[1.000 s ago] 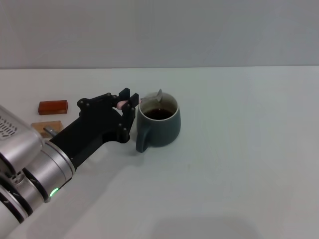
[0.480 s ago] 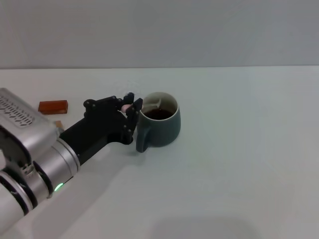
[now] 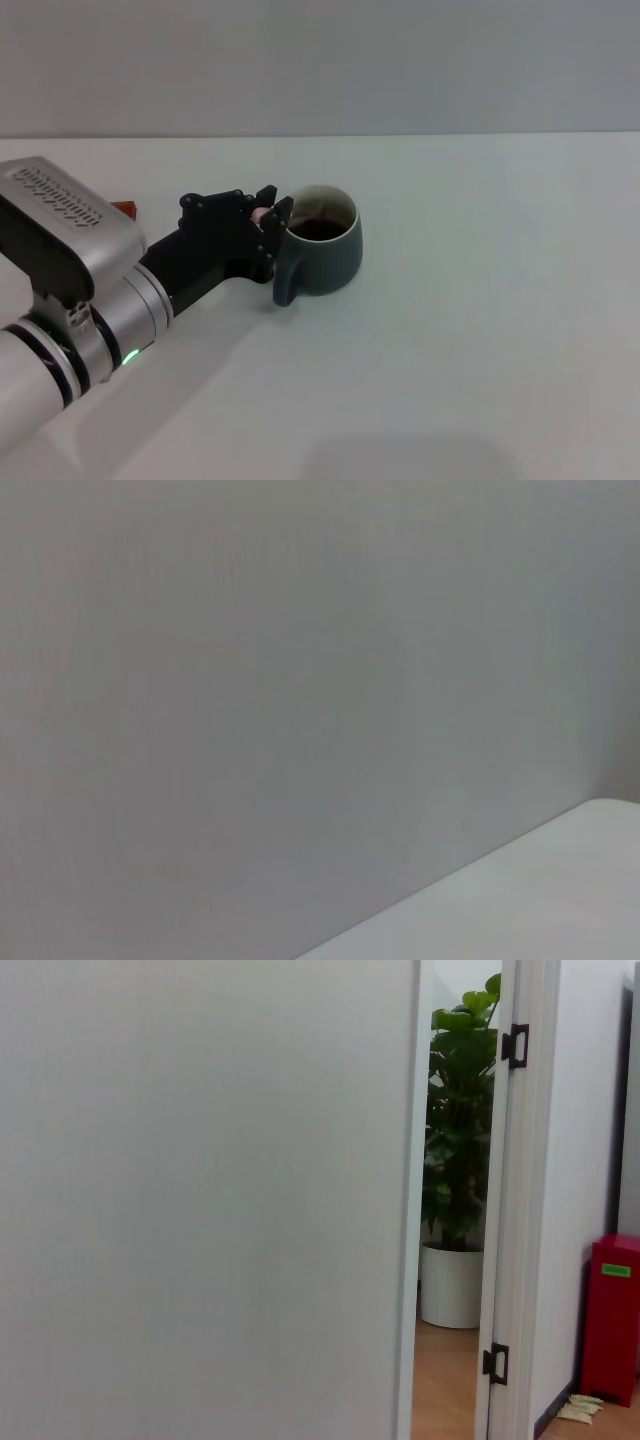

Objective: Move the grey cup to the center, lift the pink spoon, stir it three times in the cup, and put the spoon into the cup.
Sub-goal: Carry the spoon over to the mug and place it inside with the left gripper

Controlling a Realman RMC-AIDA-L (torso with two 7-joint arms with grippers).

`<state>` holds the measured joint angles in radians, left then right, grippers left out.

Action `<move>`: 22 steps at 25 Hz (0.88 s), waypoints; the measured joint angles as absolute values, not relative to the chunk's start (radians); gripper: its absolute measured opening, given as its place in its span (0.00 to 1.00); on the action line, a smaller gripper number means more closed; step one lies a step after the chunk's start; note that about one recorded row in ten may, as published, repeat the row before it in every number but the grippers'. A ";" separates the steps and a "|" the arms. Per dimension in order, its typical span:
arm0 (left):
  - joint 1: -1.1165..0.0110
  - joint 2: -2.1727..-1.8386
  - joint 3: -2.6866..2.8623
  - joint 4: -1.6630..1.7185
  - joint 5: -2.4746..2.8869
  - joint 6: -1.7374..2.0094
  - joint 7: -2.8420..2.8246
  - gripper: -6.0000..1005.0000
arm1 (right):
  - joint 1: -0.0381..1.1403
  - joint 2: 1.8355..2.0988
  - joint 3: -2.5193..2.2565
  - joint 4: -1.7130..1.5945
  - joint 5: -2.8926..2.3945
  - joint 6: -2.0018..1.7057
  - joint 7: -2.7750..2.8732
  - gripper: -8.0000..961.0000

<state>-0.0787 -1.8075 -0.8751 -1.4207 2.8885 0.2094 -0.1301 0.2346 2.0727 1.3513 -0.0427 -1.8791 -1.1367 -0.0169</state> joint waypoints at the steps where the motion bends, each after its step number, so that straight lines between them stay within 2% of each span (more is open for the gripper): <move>1: -0.079 -1.808 -0.875 -1.421 2.889 0.209 -0.130 0.15 | 0.234 2.073 1.351 -0.043 -1.879 -1.137 -0.017 0.01; 22: -0.099 -1.821 -0.911 -1.494 2.887 0.011 -0.030 0.15 | 0.233 2.072 1.351 -0.043 -1.879 -1.140 -0.017 0.01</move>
